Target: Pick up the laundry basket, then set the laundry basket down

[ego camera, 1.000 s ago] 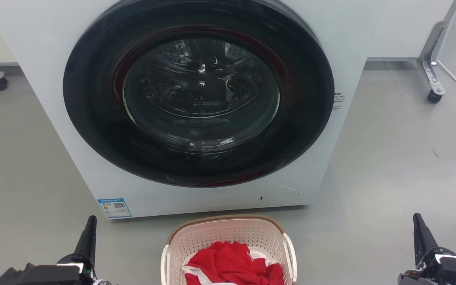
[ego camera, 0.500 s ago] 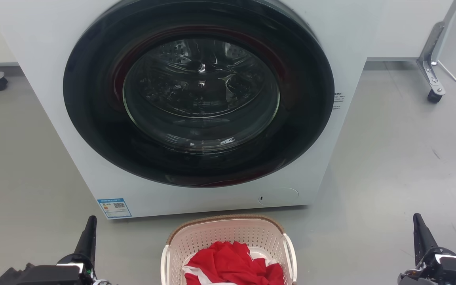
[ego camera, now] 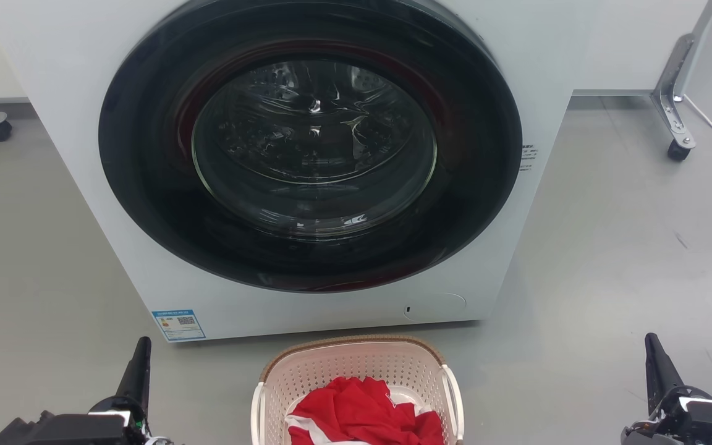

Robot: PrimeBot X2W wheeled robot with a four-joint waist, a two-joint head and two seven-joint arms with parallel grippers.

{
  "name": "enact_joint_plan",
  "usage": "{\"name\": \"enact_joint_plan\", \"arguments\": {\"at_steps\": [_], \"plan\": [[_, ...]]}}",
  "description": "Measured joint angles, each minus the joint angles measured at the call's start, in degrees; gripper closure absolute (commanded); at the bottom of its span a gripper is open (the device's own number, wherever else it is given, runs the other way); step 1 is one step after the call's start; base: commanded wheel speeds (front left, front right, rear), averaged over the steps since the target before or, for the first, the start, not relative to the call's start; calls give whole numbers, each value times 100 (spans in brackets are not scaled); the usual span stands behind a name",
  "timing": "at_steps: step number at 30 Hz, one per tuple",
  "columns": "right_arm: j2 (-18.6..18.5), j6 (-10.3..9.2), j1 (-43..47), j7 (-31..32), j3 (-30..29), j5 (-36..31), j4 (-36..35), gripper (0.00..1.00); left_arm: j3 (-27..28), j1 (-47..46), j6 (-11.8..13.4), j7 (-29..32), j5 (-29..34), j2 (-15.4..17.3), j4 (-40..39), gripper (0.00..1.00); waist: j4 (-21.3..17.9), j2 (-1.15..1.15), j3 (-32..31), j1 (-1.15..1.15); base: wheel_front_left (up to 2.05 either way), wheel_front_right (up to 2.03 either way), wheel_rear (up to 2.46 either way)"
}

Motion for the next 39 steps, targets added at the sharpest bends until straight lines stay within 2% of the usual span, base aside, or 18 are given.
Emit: {"name": "enact_joint_plan", "arguments": {"at_steps": [39], "plan": [[0, 0, 0, 0, 0, 0, 0, 100, 0, -1, 0, 0, 0, 0, 5, 100, 0, 0, 0, 0, 0, 0, 0]]}}
